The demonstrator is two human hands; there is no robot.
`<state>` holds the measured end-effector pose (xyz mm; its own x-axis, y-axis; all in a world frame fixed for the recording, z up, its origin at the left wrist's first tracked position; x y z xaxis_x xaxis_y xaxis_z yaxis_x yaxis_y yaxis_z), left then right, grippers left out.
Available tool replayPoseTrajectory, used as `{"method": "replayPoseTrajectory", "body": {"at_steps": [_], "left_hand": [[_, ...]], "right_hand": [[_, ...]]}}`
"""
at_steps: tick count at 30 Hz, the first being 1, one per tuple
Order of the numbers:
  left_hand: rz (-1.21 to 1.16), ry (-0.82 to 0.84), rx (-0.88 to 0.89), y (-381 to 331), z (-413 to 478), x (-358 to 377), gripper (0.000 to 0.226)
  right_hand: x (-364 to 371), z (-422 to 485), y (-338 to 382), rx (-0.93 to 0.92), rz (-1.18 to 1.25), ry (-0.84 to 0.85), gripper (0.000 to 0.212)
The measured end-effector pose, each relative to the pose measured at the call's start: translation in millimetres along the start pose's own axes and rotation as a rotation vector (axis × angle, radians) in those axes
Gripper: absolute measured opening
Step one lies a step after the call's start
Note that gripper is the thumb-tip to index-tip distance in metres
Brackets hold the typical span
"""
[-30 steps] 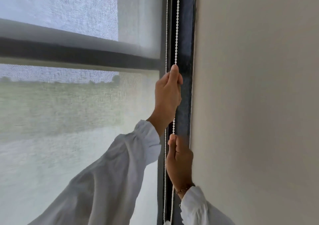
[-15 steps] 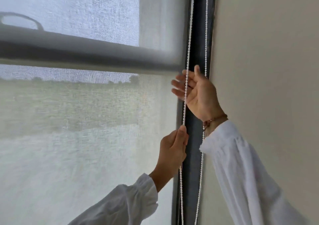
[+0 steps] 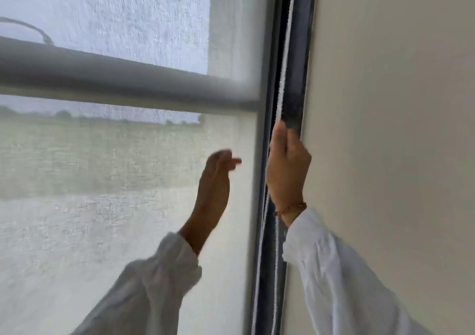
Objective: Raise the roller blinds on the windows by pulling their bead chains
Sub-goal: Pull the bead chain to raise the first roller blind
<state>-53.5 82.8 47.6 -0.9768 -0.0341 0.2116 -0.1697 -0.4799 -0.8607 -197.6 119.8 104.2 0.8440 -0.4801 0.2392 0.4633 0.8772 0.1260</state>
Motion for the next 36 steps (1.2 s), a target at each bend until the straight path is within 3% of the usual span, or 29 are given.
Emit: {"method": "replayPoseTrajectory", "body": {"at_steps": [3,6,8,11,14,17,20,24,26,28,32,36], "left_hand": [[0.046,0.154,0.048,-61.7,9.1,42.0,0.019],[0.001,0.275,-0.064,-86.8,15.3,83.3,0.038],[-0.041,0.126,-0.082,-81.4,19.8,86.4,0.036],[0.095,-0.203,0.153,-74.2,12.7,77.6,0.047],[0.186,-0.265,0.303,-70.0,2.0,87.7,0.049],[0.182,-0.221,0.301,-49.7,-1.5,90.1,0.047],[0.201,-0.101,0.109,14.9,-4.5,81.1,0.045],[0.188,0.099,-0.171,105.5,-28.7,77.9,0.047],[0.169,0.151,-0.25,132.5,-41.4,77.8,0.046],[0.164,0.166,-0.28,144.6,-47.1,73.0,0.044],[0.137,0.192,-0.351,144.9,-37.6,63.2,0.043],[0.02,0.236,-0.426,142.8,-22.4,58.4,0.045]], "right_hand": [[-5.7,-57.0,-6.7,0.015,-0.014,0.096,0.042],[-4.4,-111.7,-16.8,0.057,-0.043,0.224,0.049],[-5.6,-134.4,-26.9,0.095,-0.034,0.282,0.052],[-0.2,-141.4,-53.6,0.337,0.16,0.303,0.062],[12.9,-139.2,-81.8,0.737,0.645,0.199,0.067],[13.0,-117.4,-102.7,0.891,0.844,0.101,0.067],[12.9,-74.9,-112.9,0.878,0.945,0.223,0.068],[24.2,-24.9,-100.1,0.822,0.892,0.426,0.057],[28.8,-0.9,-90.6,0.807,0.865,0.363,0.048],[27.1,19.4,-88.2,0.798,0.75,0.193,0.039],[10.5,39.4,-70.3,0.389,0.284,-0.025,0.053],[0.6,35.2,-47.5,0.175,0.161,-0.112,0.048]]}}
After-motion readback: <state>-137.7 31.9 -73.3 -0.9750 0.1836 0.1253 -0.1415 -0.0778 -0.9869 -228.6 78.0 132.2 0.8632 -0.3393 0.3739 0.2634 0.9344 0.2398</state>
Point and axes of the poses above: each hand's wrist, its own z-axis towards the middle knuckle, its own x-axis out of the palm, y = z × x, the point moved 8 cm from there along z, towards the middle knuckle, and after that the axes turned 14 degrees about -x, right-handed, at the moved point
